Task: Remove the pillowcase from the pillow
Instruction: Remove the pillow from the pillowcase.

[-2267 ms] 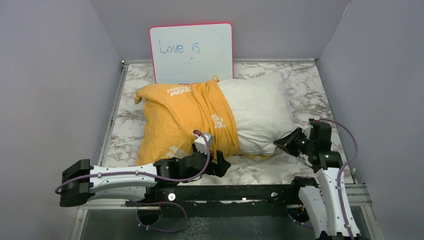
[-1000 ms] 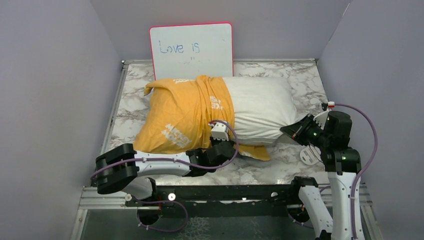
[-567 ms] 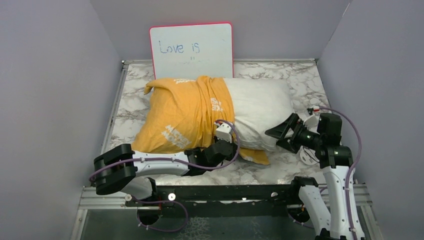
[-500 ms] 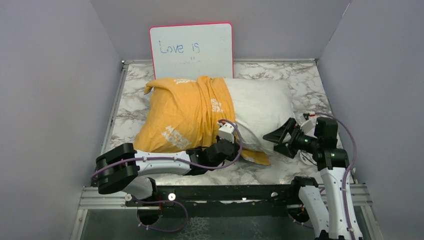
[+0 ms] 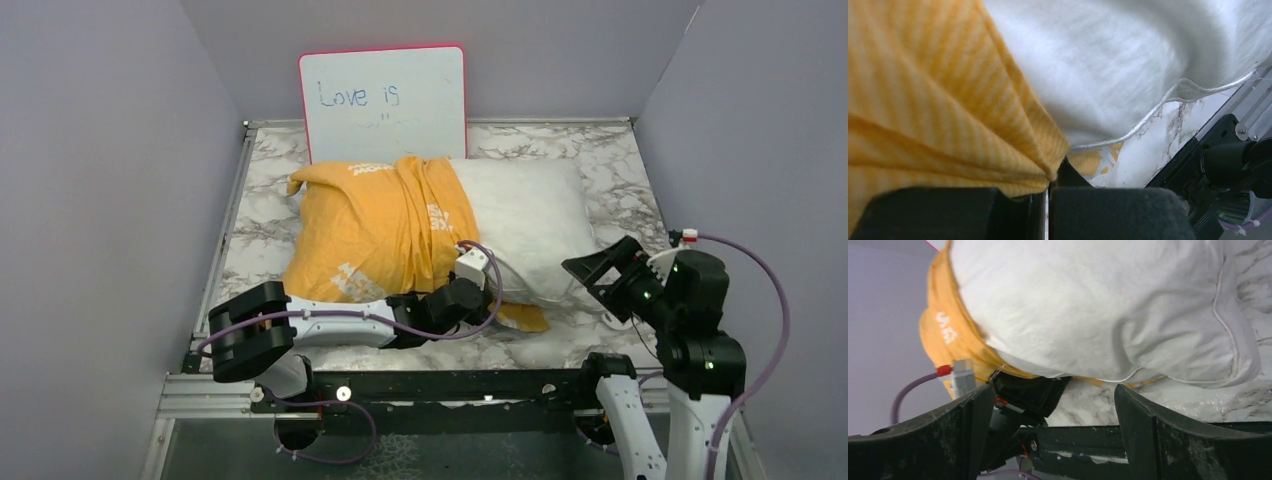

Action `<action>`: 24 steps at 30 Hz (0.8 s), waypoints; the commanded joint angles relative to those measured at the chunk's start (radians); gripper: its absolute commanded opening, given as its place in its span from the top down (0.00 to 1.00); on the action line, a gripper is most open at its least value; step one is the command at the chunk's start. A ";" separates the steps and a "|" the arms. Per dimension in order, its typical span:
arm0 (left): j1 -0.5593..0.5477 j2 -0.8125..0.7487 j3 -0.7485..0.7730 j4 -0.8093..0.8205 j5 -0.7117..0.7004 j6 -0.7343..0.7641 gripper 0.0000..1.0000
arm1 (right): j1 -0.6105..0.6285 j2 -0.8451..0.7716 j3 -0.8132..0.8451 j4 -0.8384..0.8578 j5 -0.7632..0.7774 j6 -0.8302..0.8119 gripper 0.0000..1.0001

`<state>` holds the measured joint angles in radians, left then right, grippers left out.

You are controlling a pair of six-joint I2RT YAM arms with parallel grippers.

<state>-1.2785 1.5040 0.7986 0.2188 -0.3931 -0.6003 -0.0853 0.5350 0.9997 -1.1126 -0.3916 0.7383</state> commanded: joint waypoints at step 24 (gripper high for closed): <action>-0.035 -0.019 0.179 0.017 0.118 0.038 1.00 | 0.001 0.068 -0.357 0.507 0.012 0.197 0.45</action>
<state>-1.2991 1.5715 0.9775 0.1776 -0.2752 -0.5568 -0.0853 0.5766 0.6495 -0.7383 -0.5003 0.9264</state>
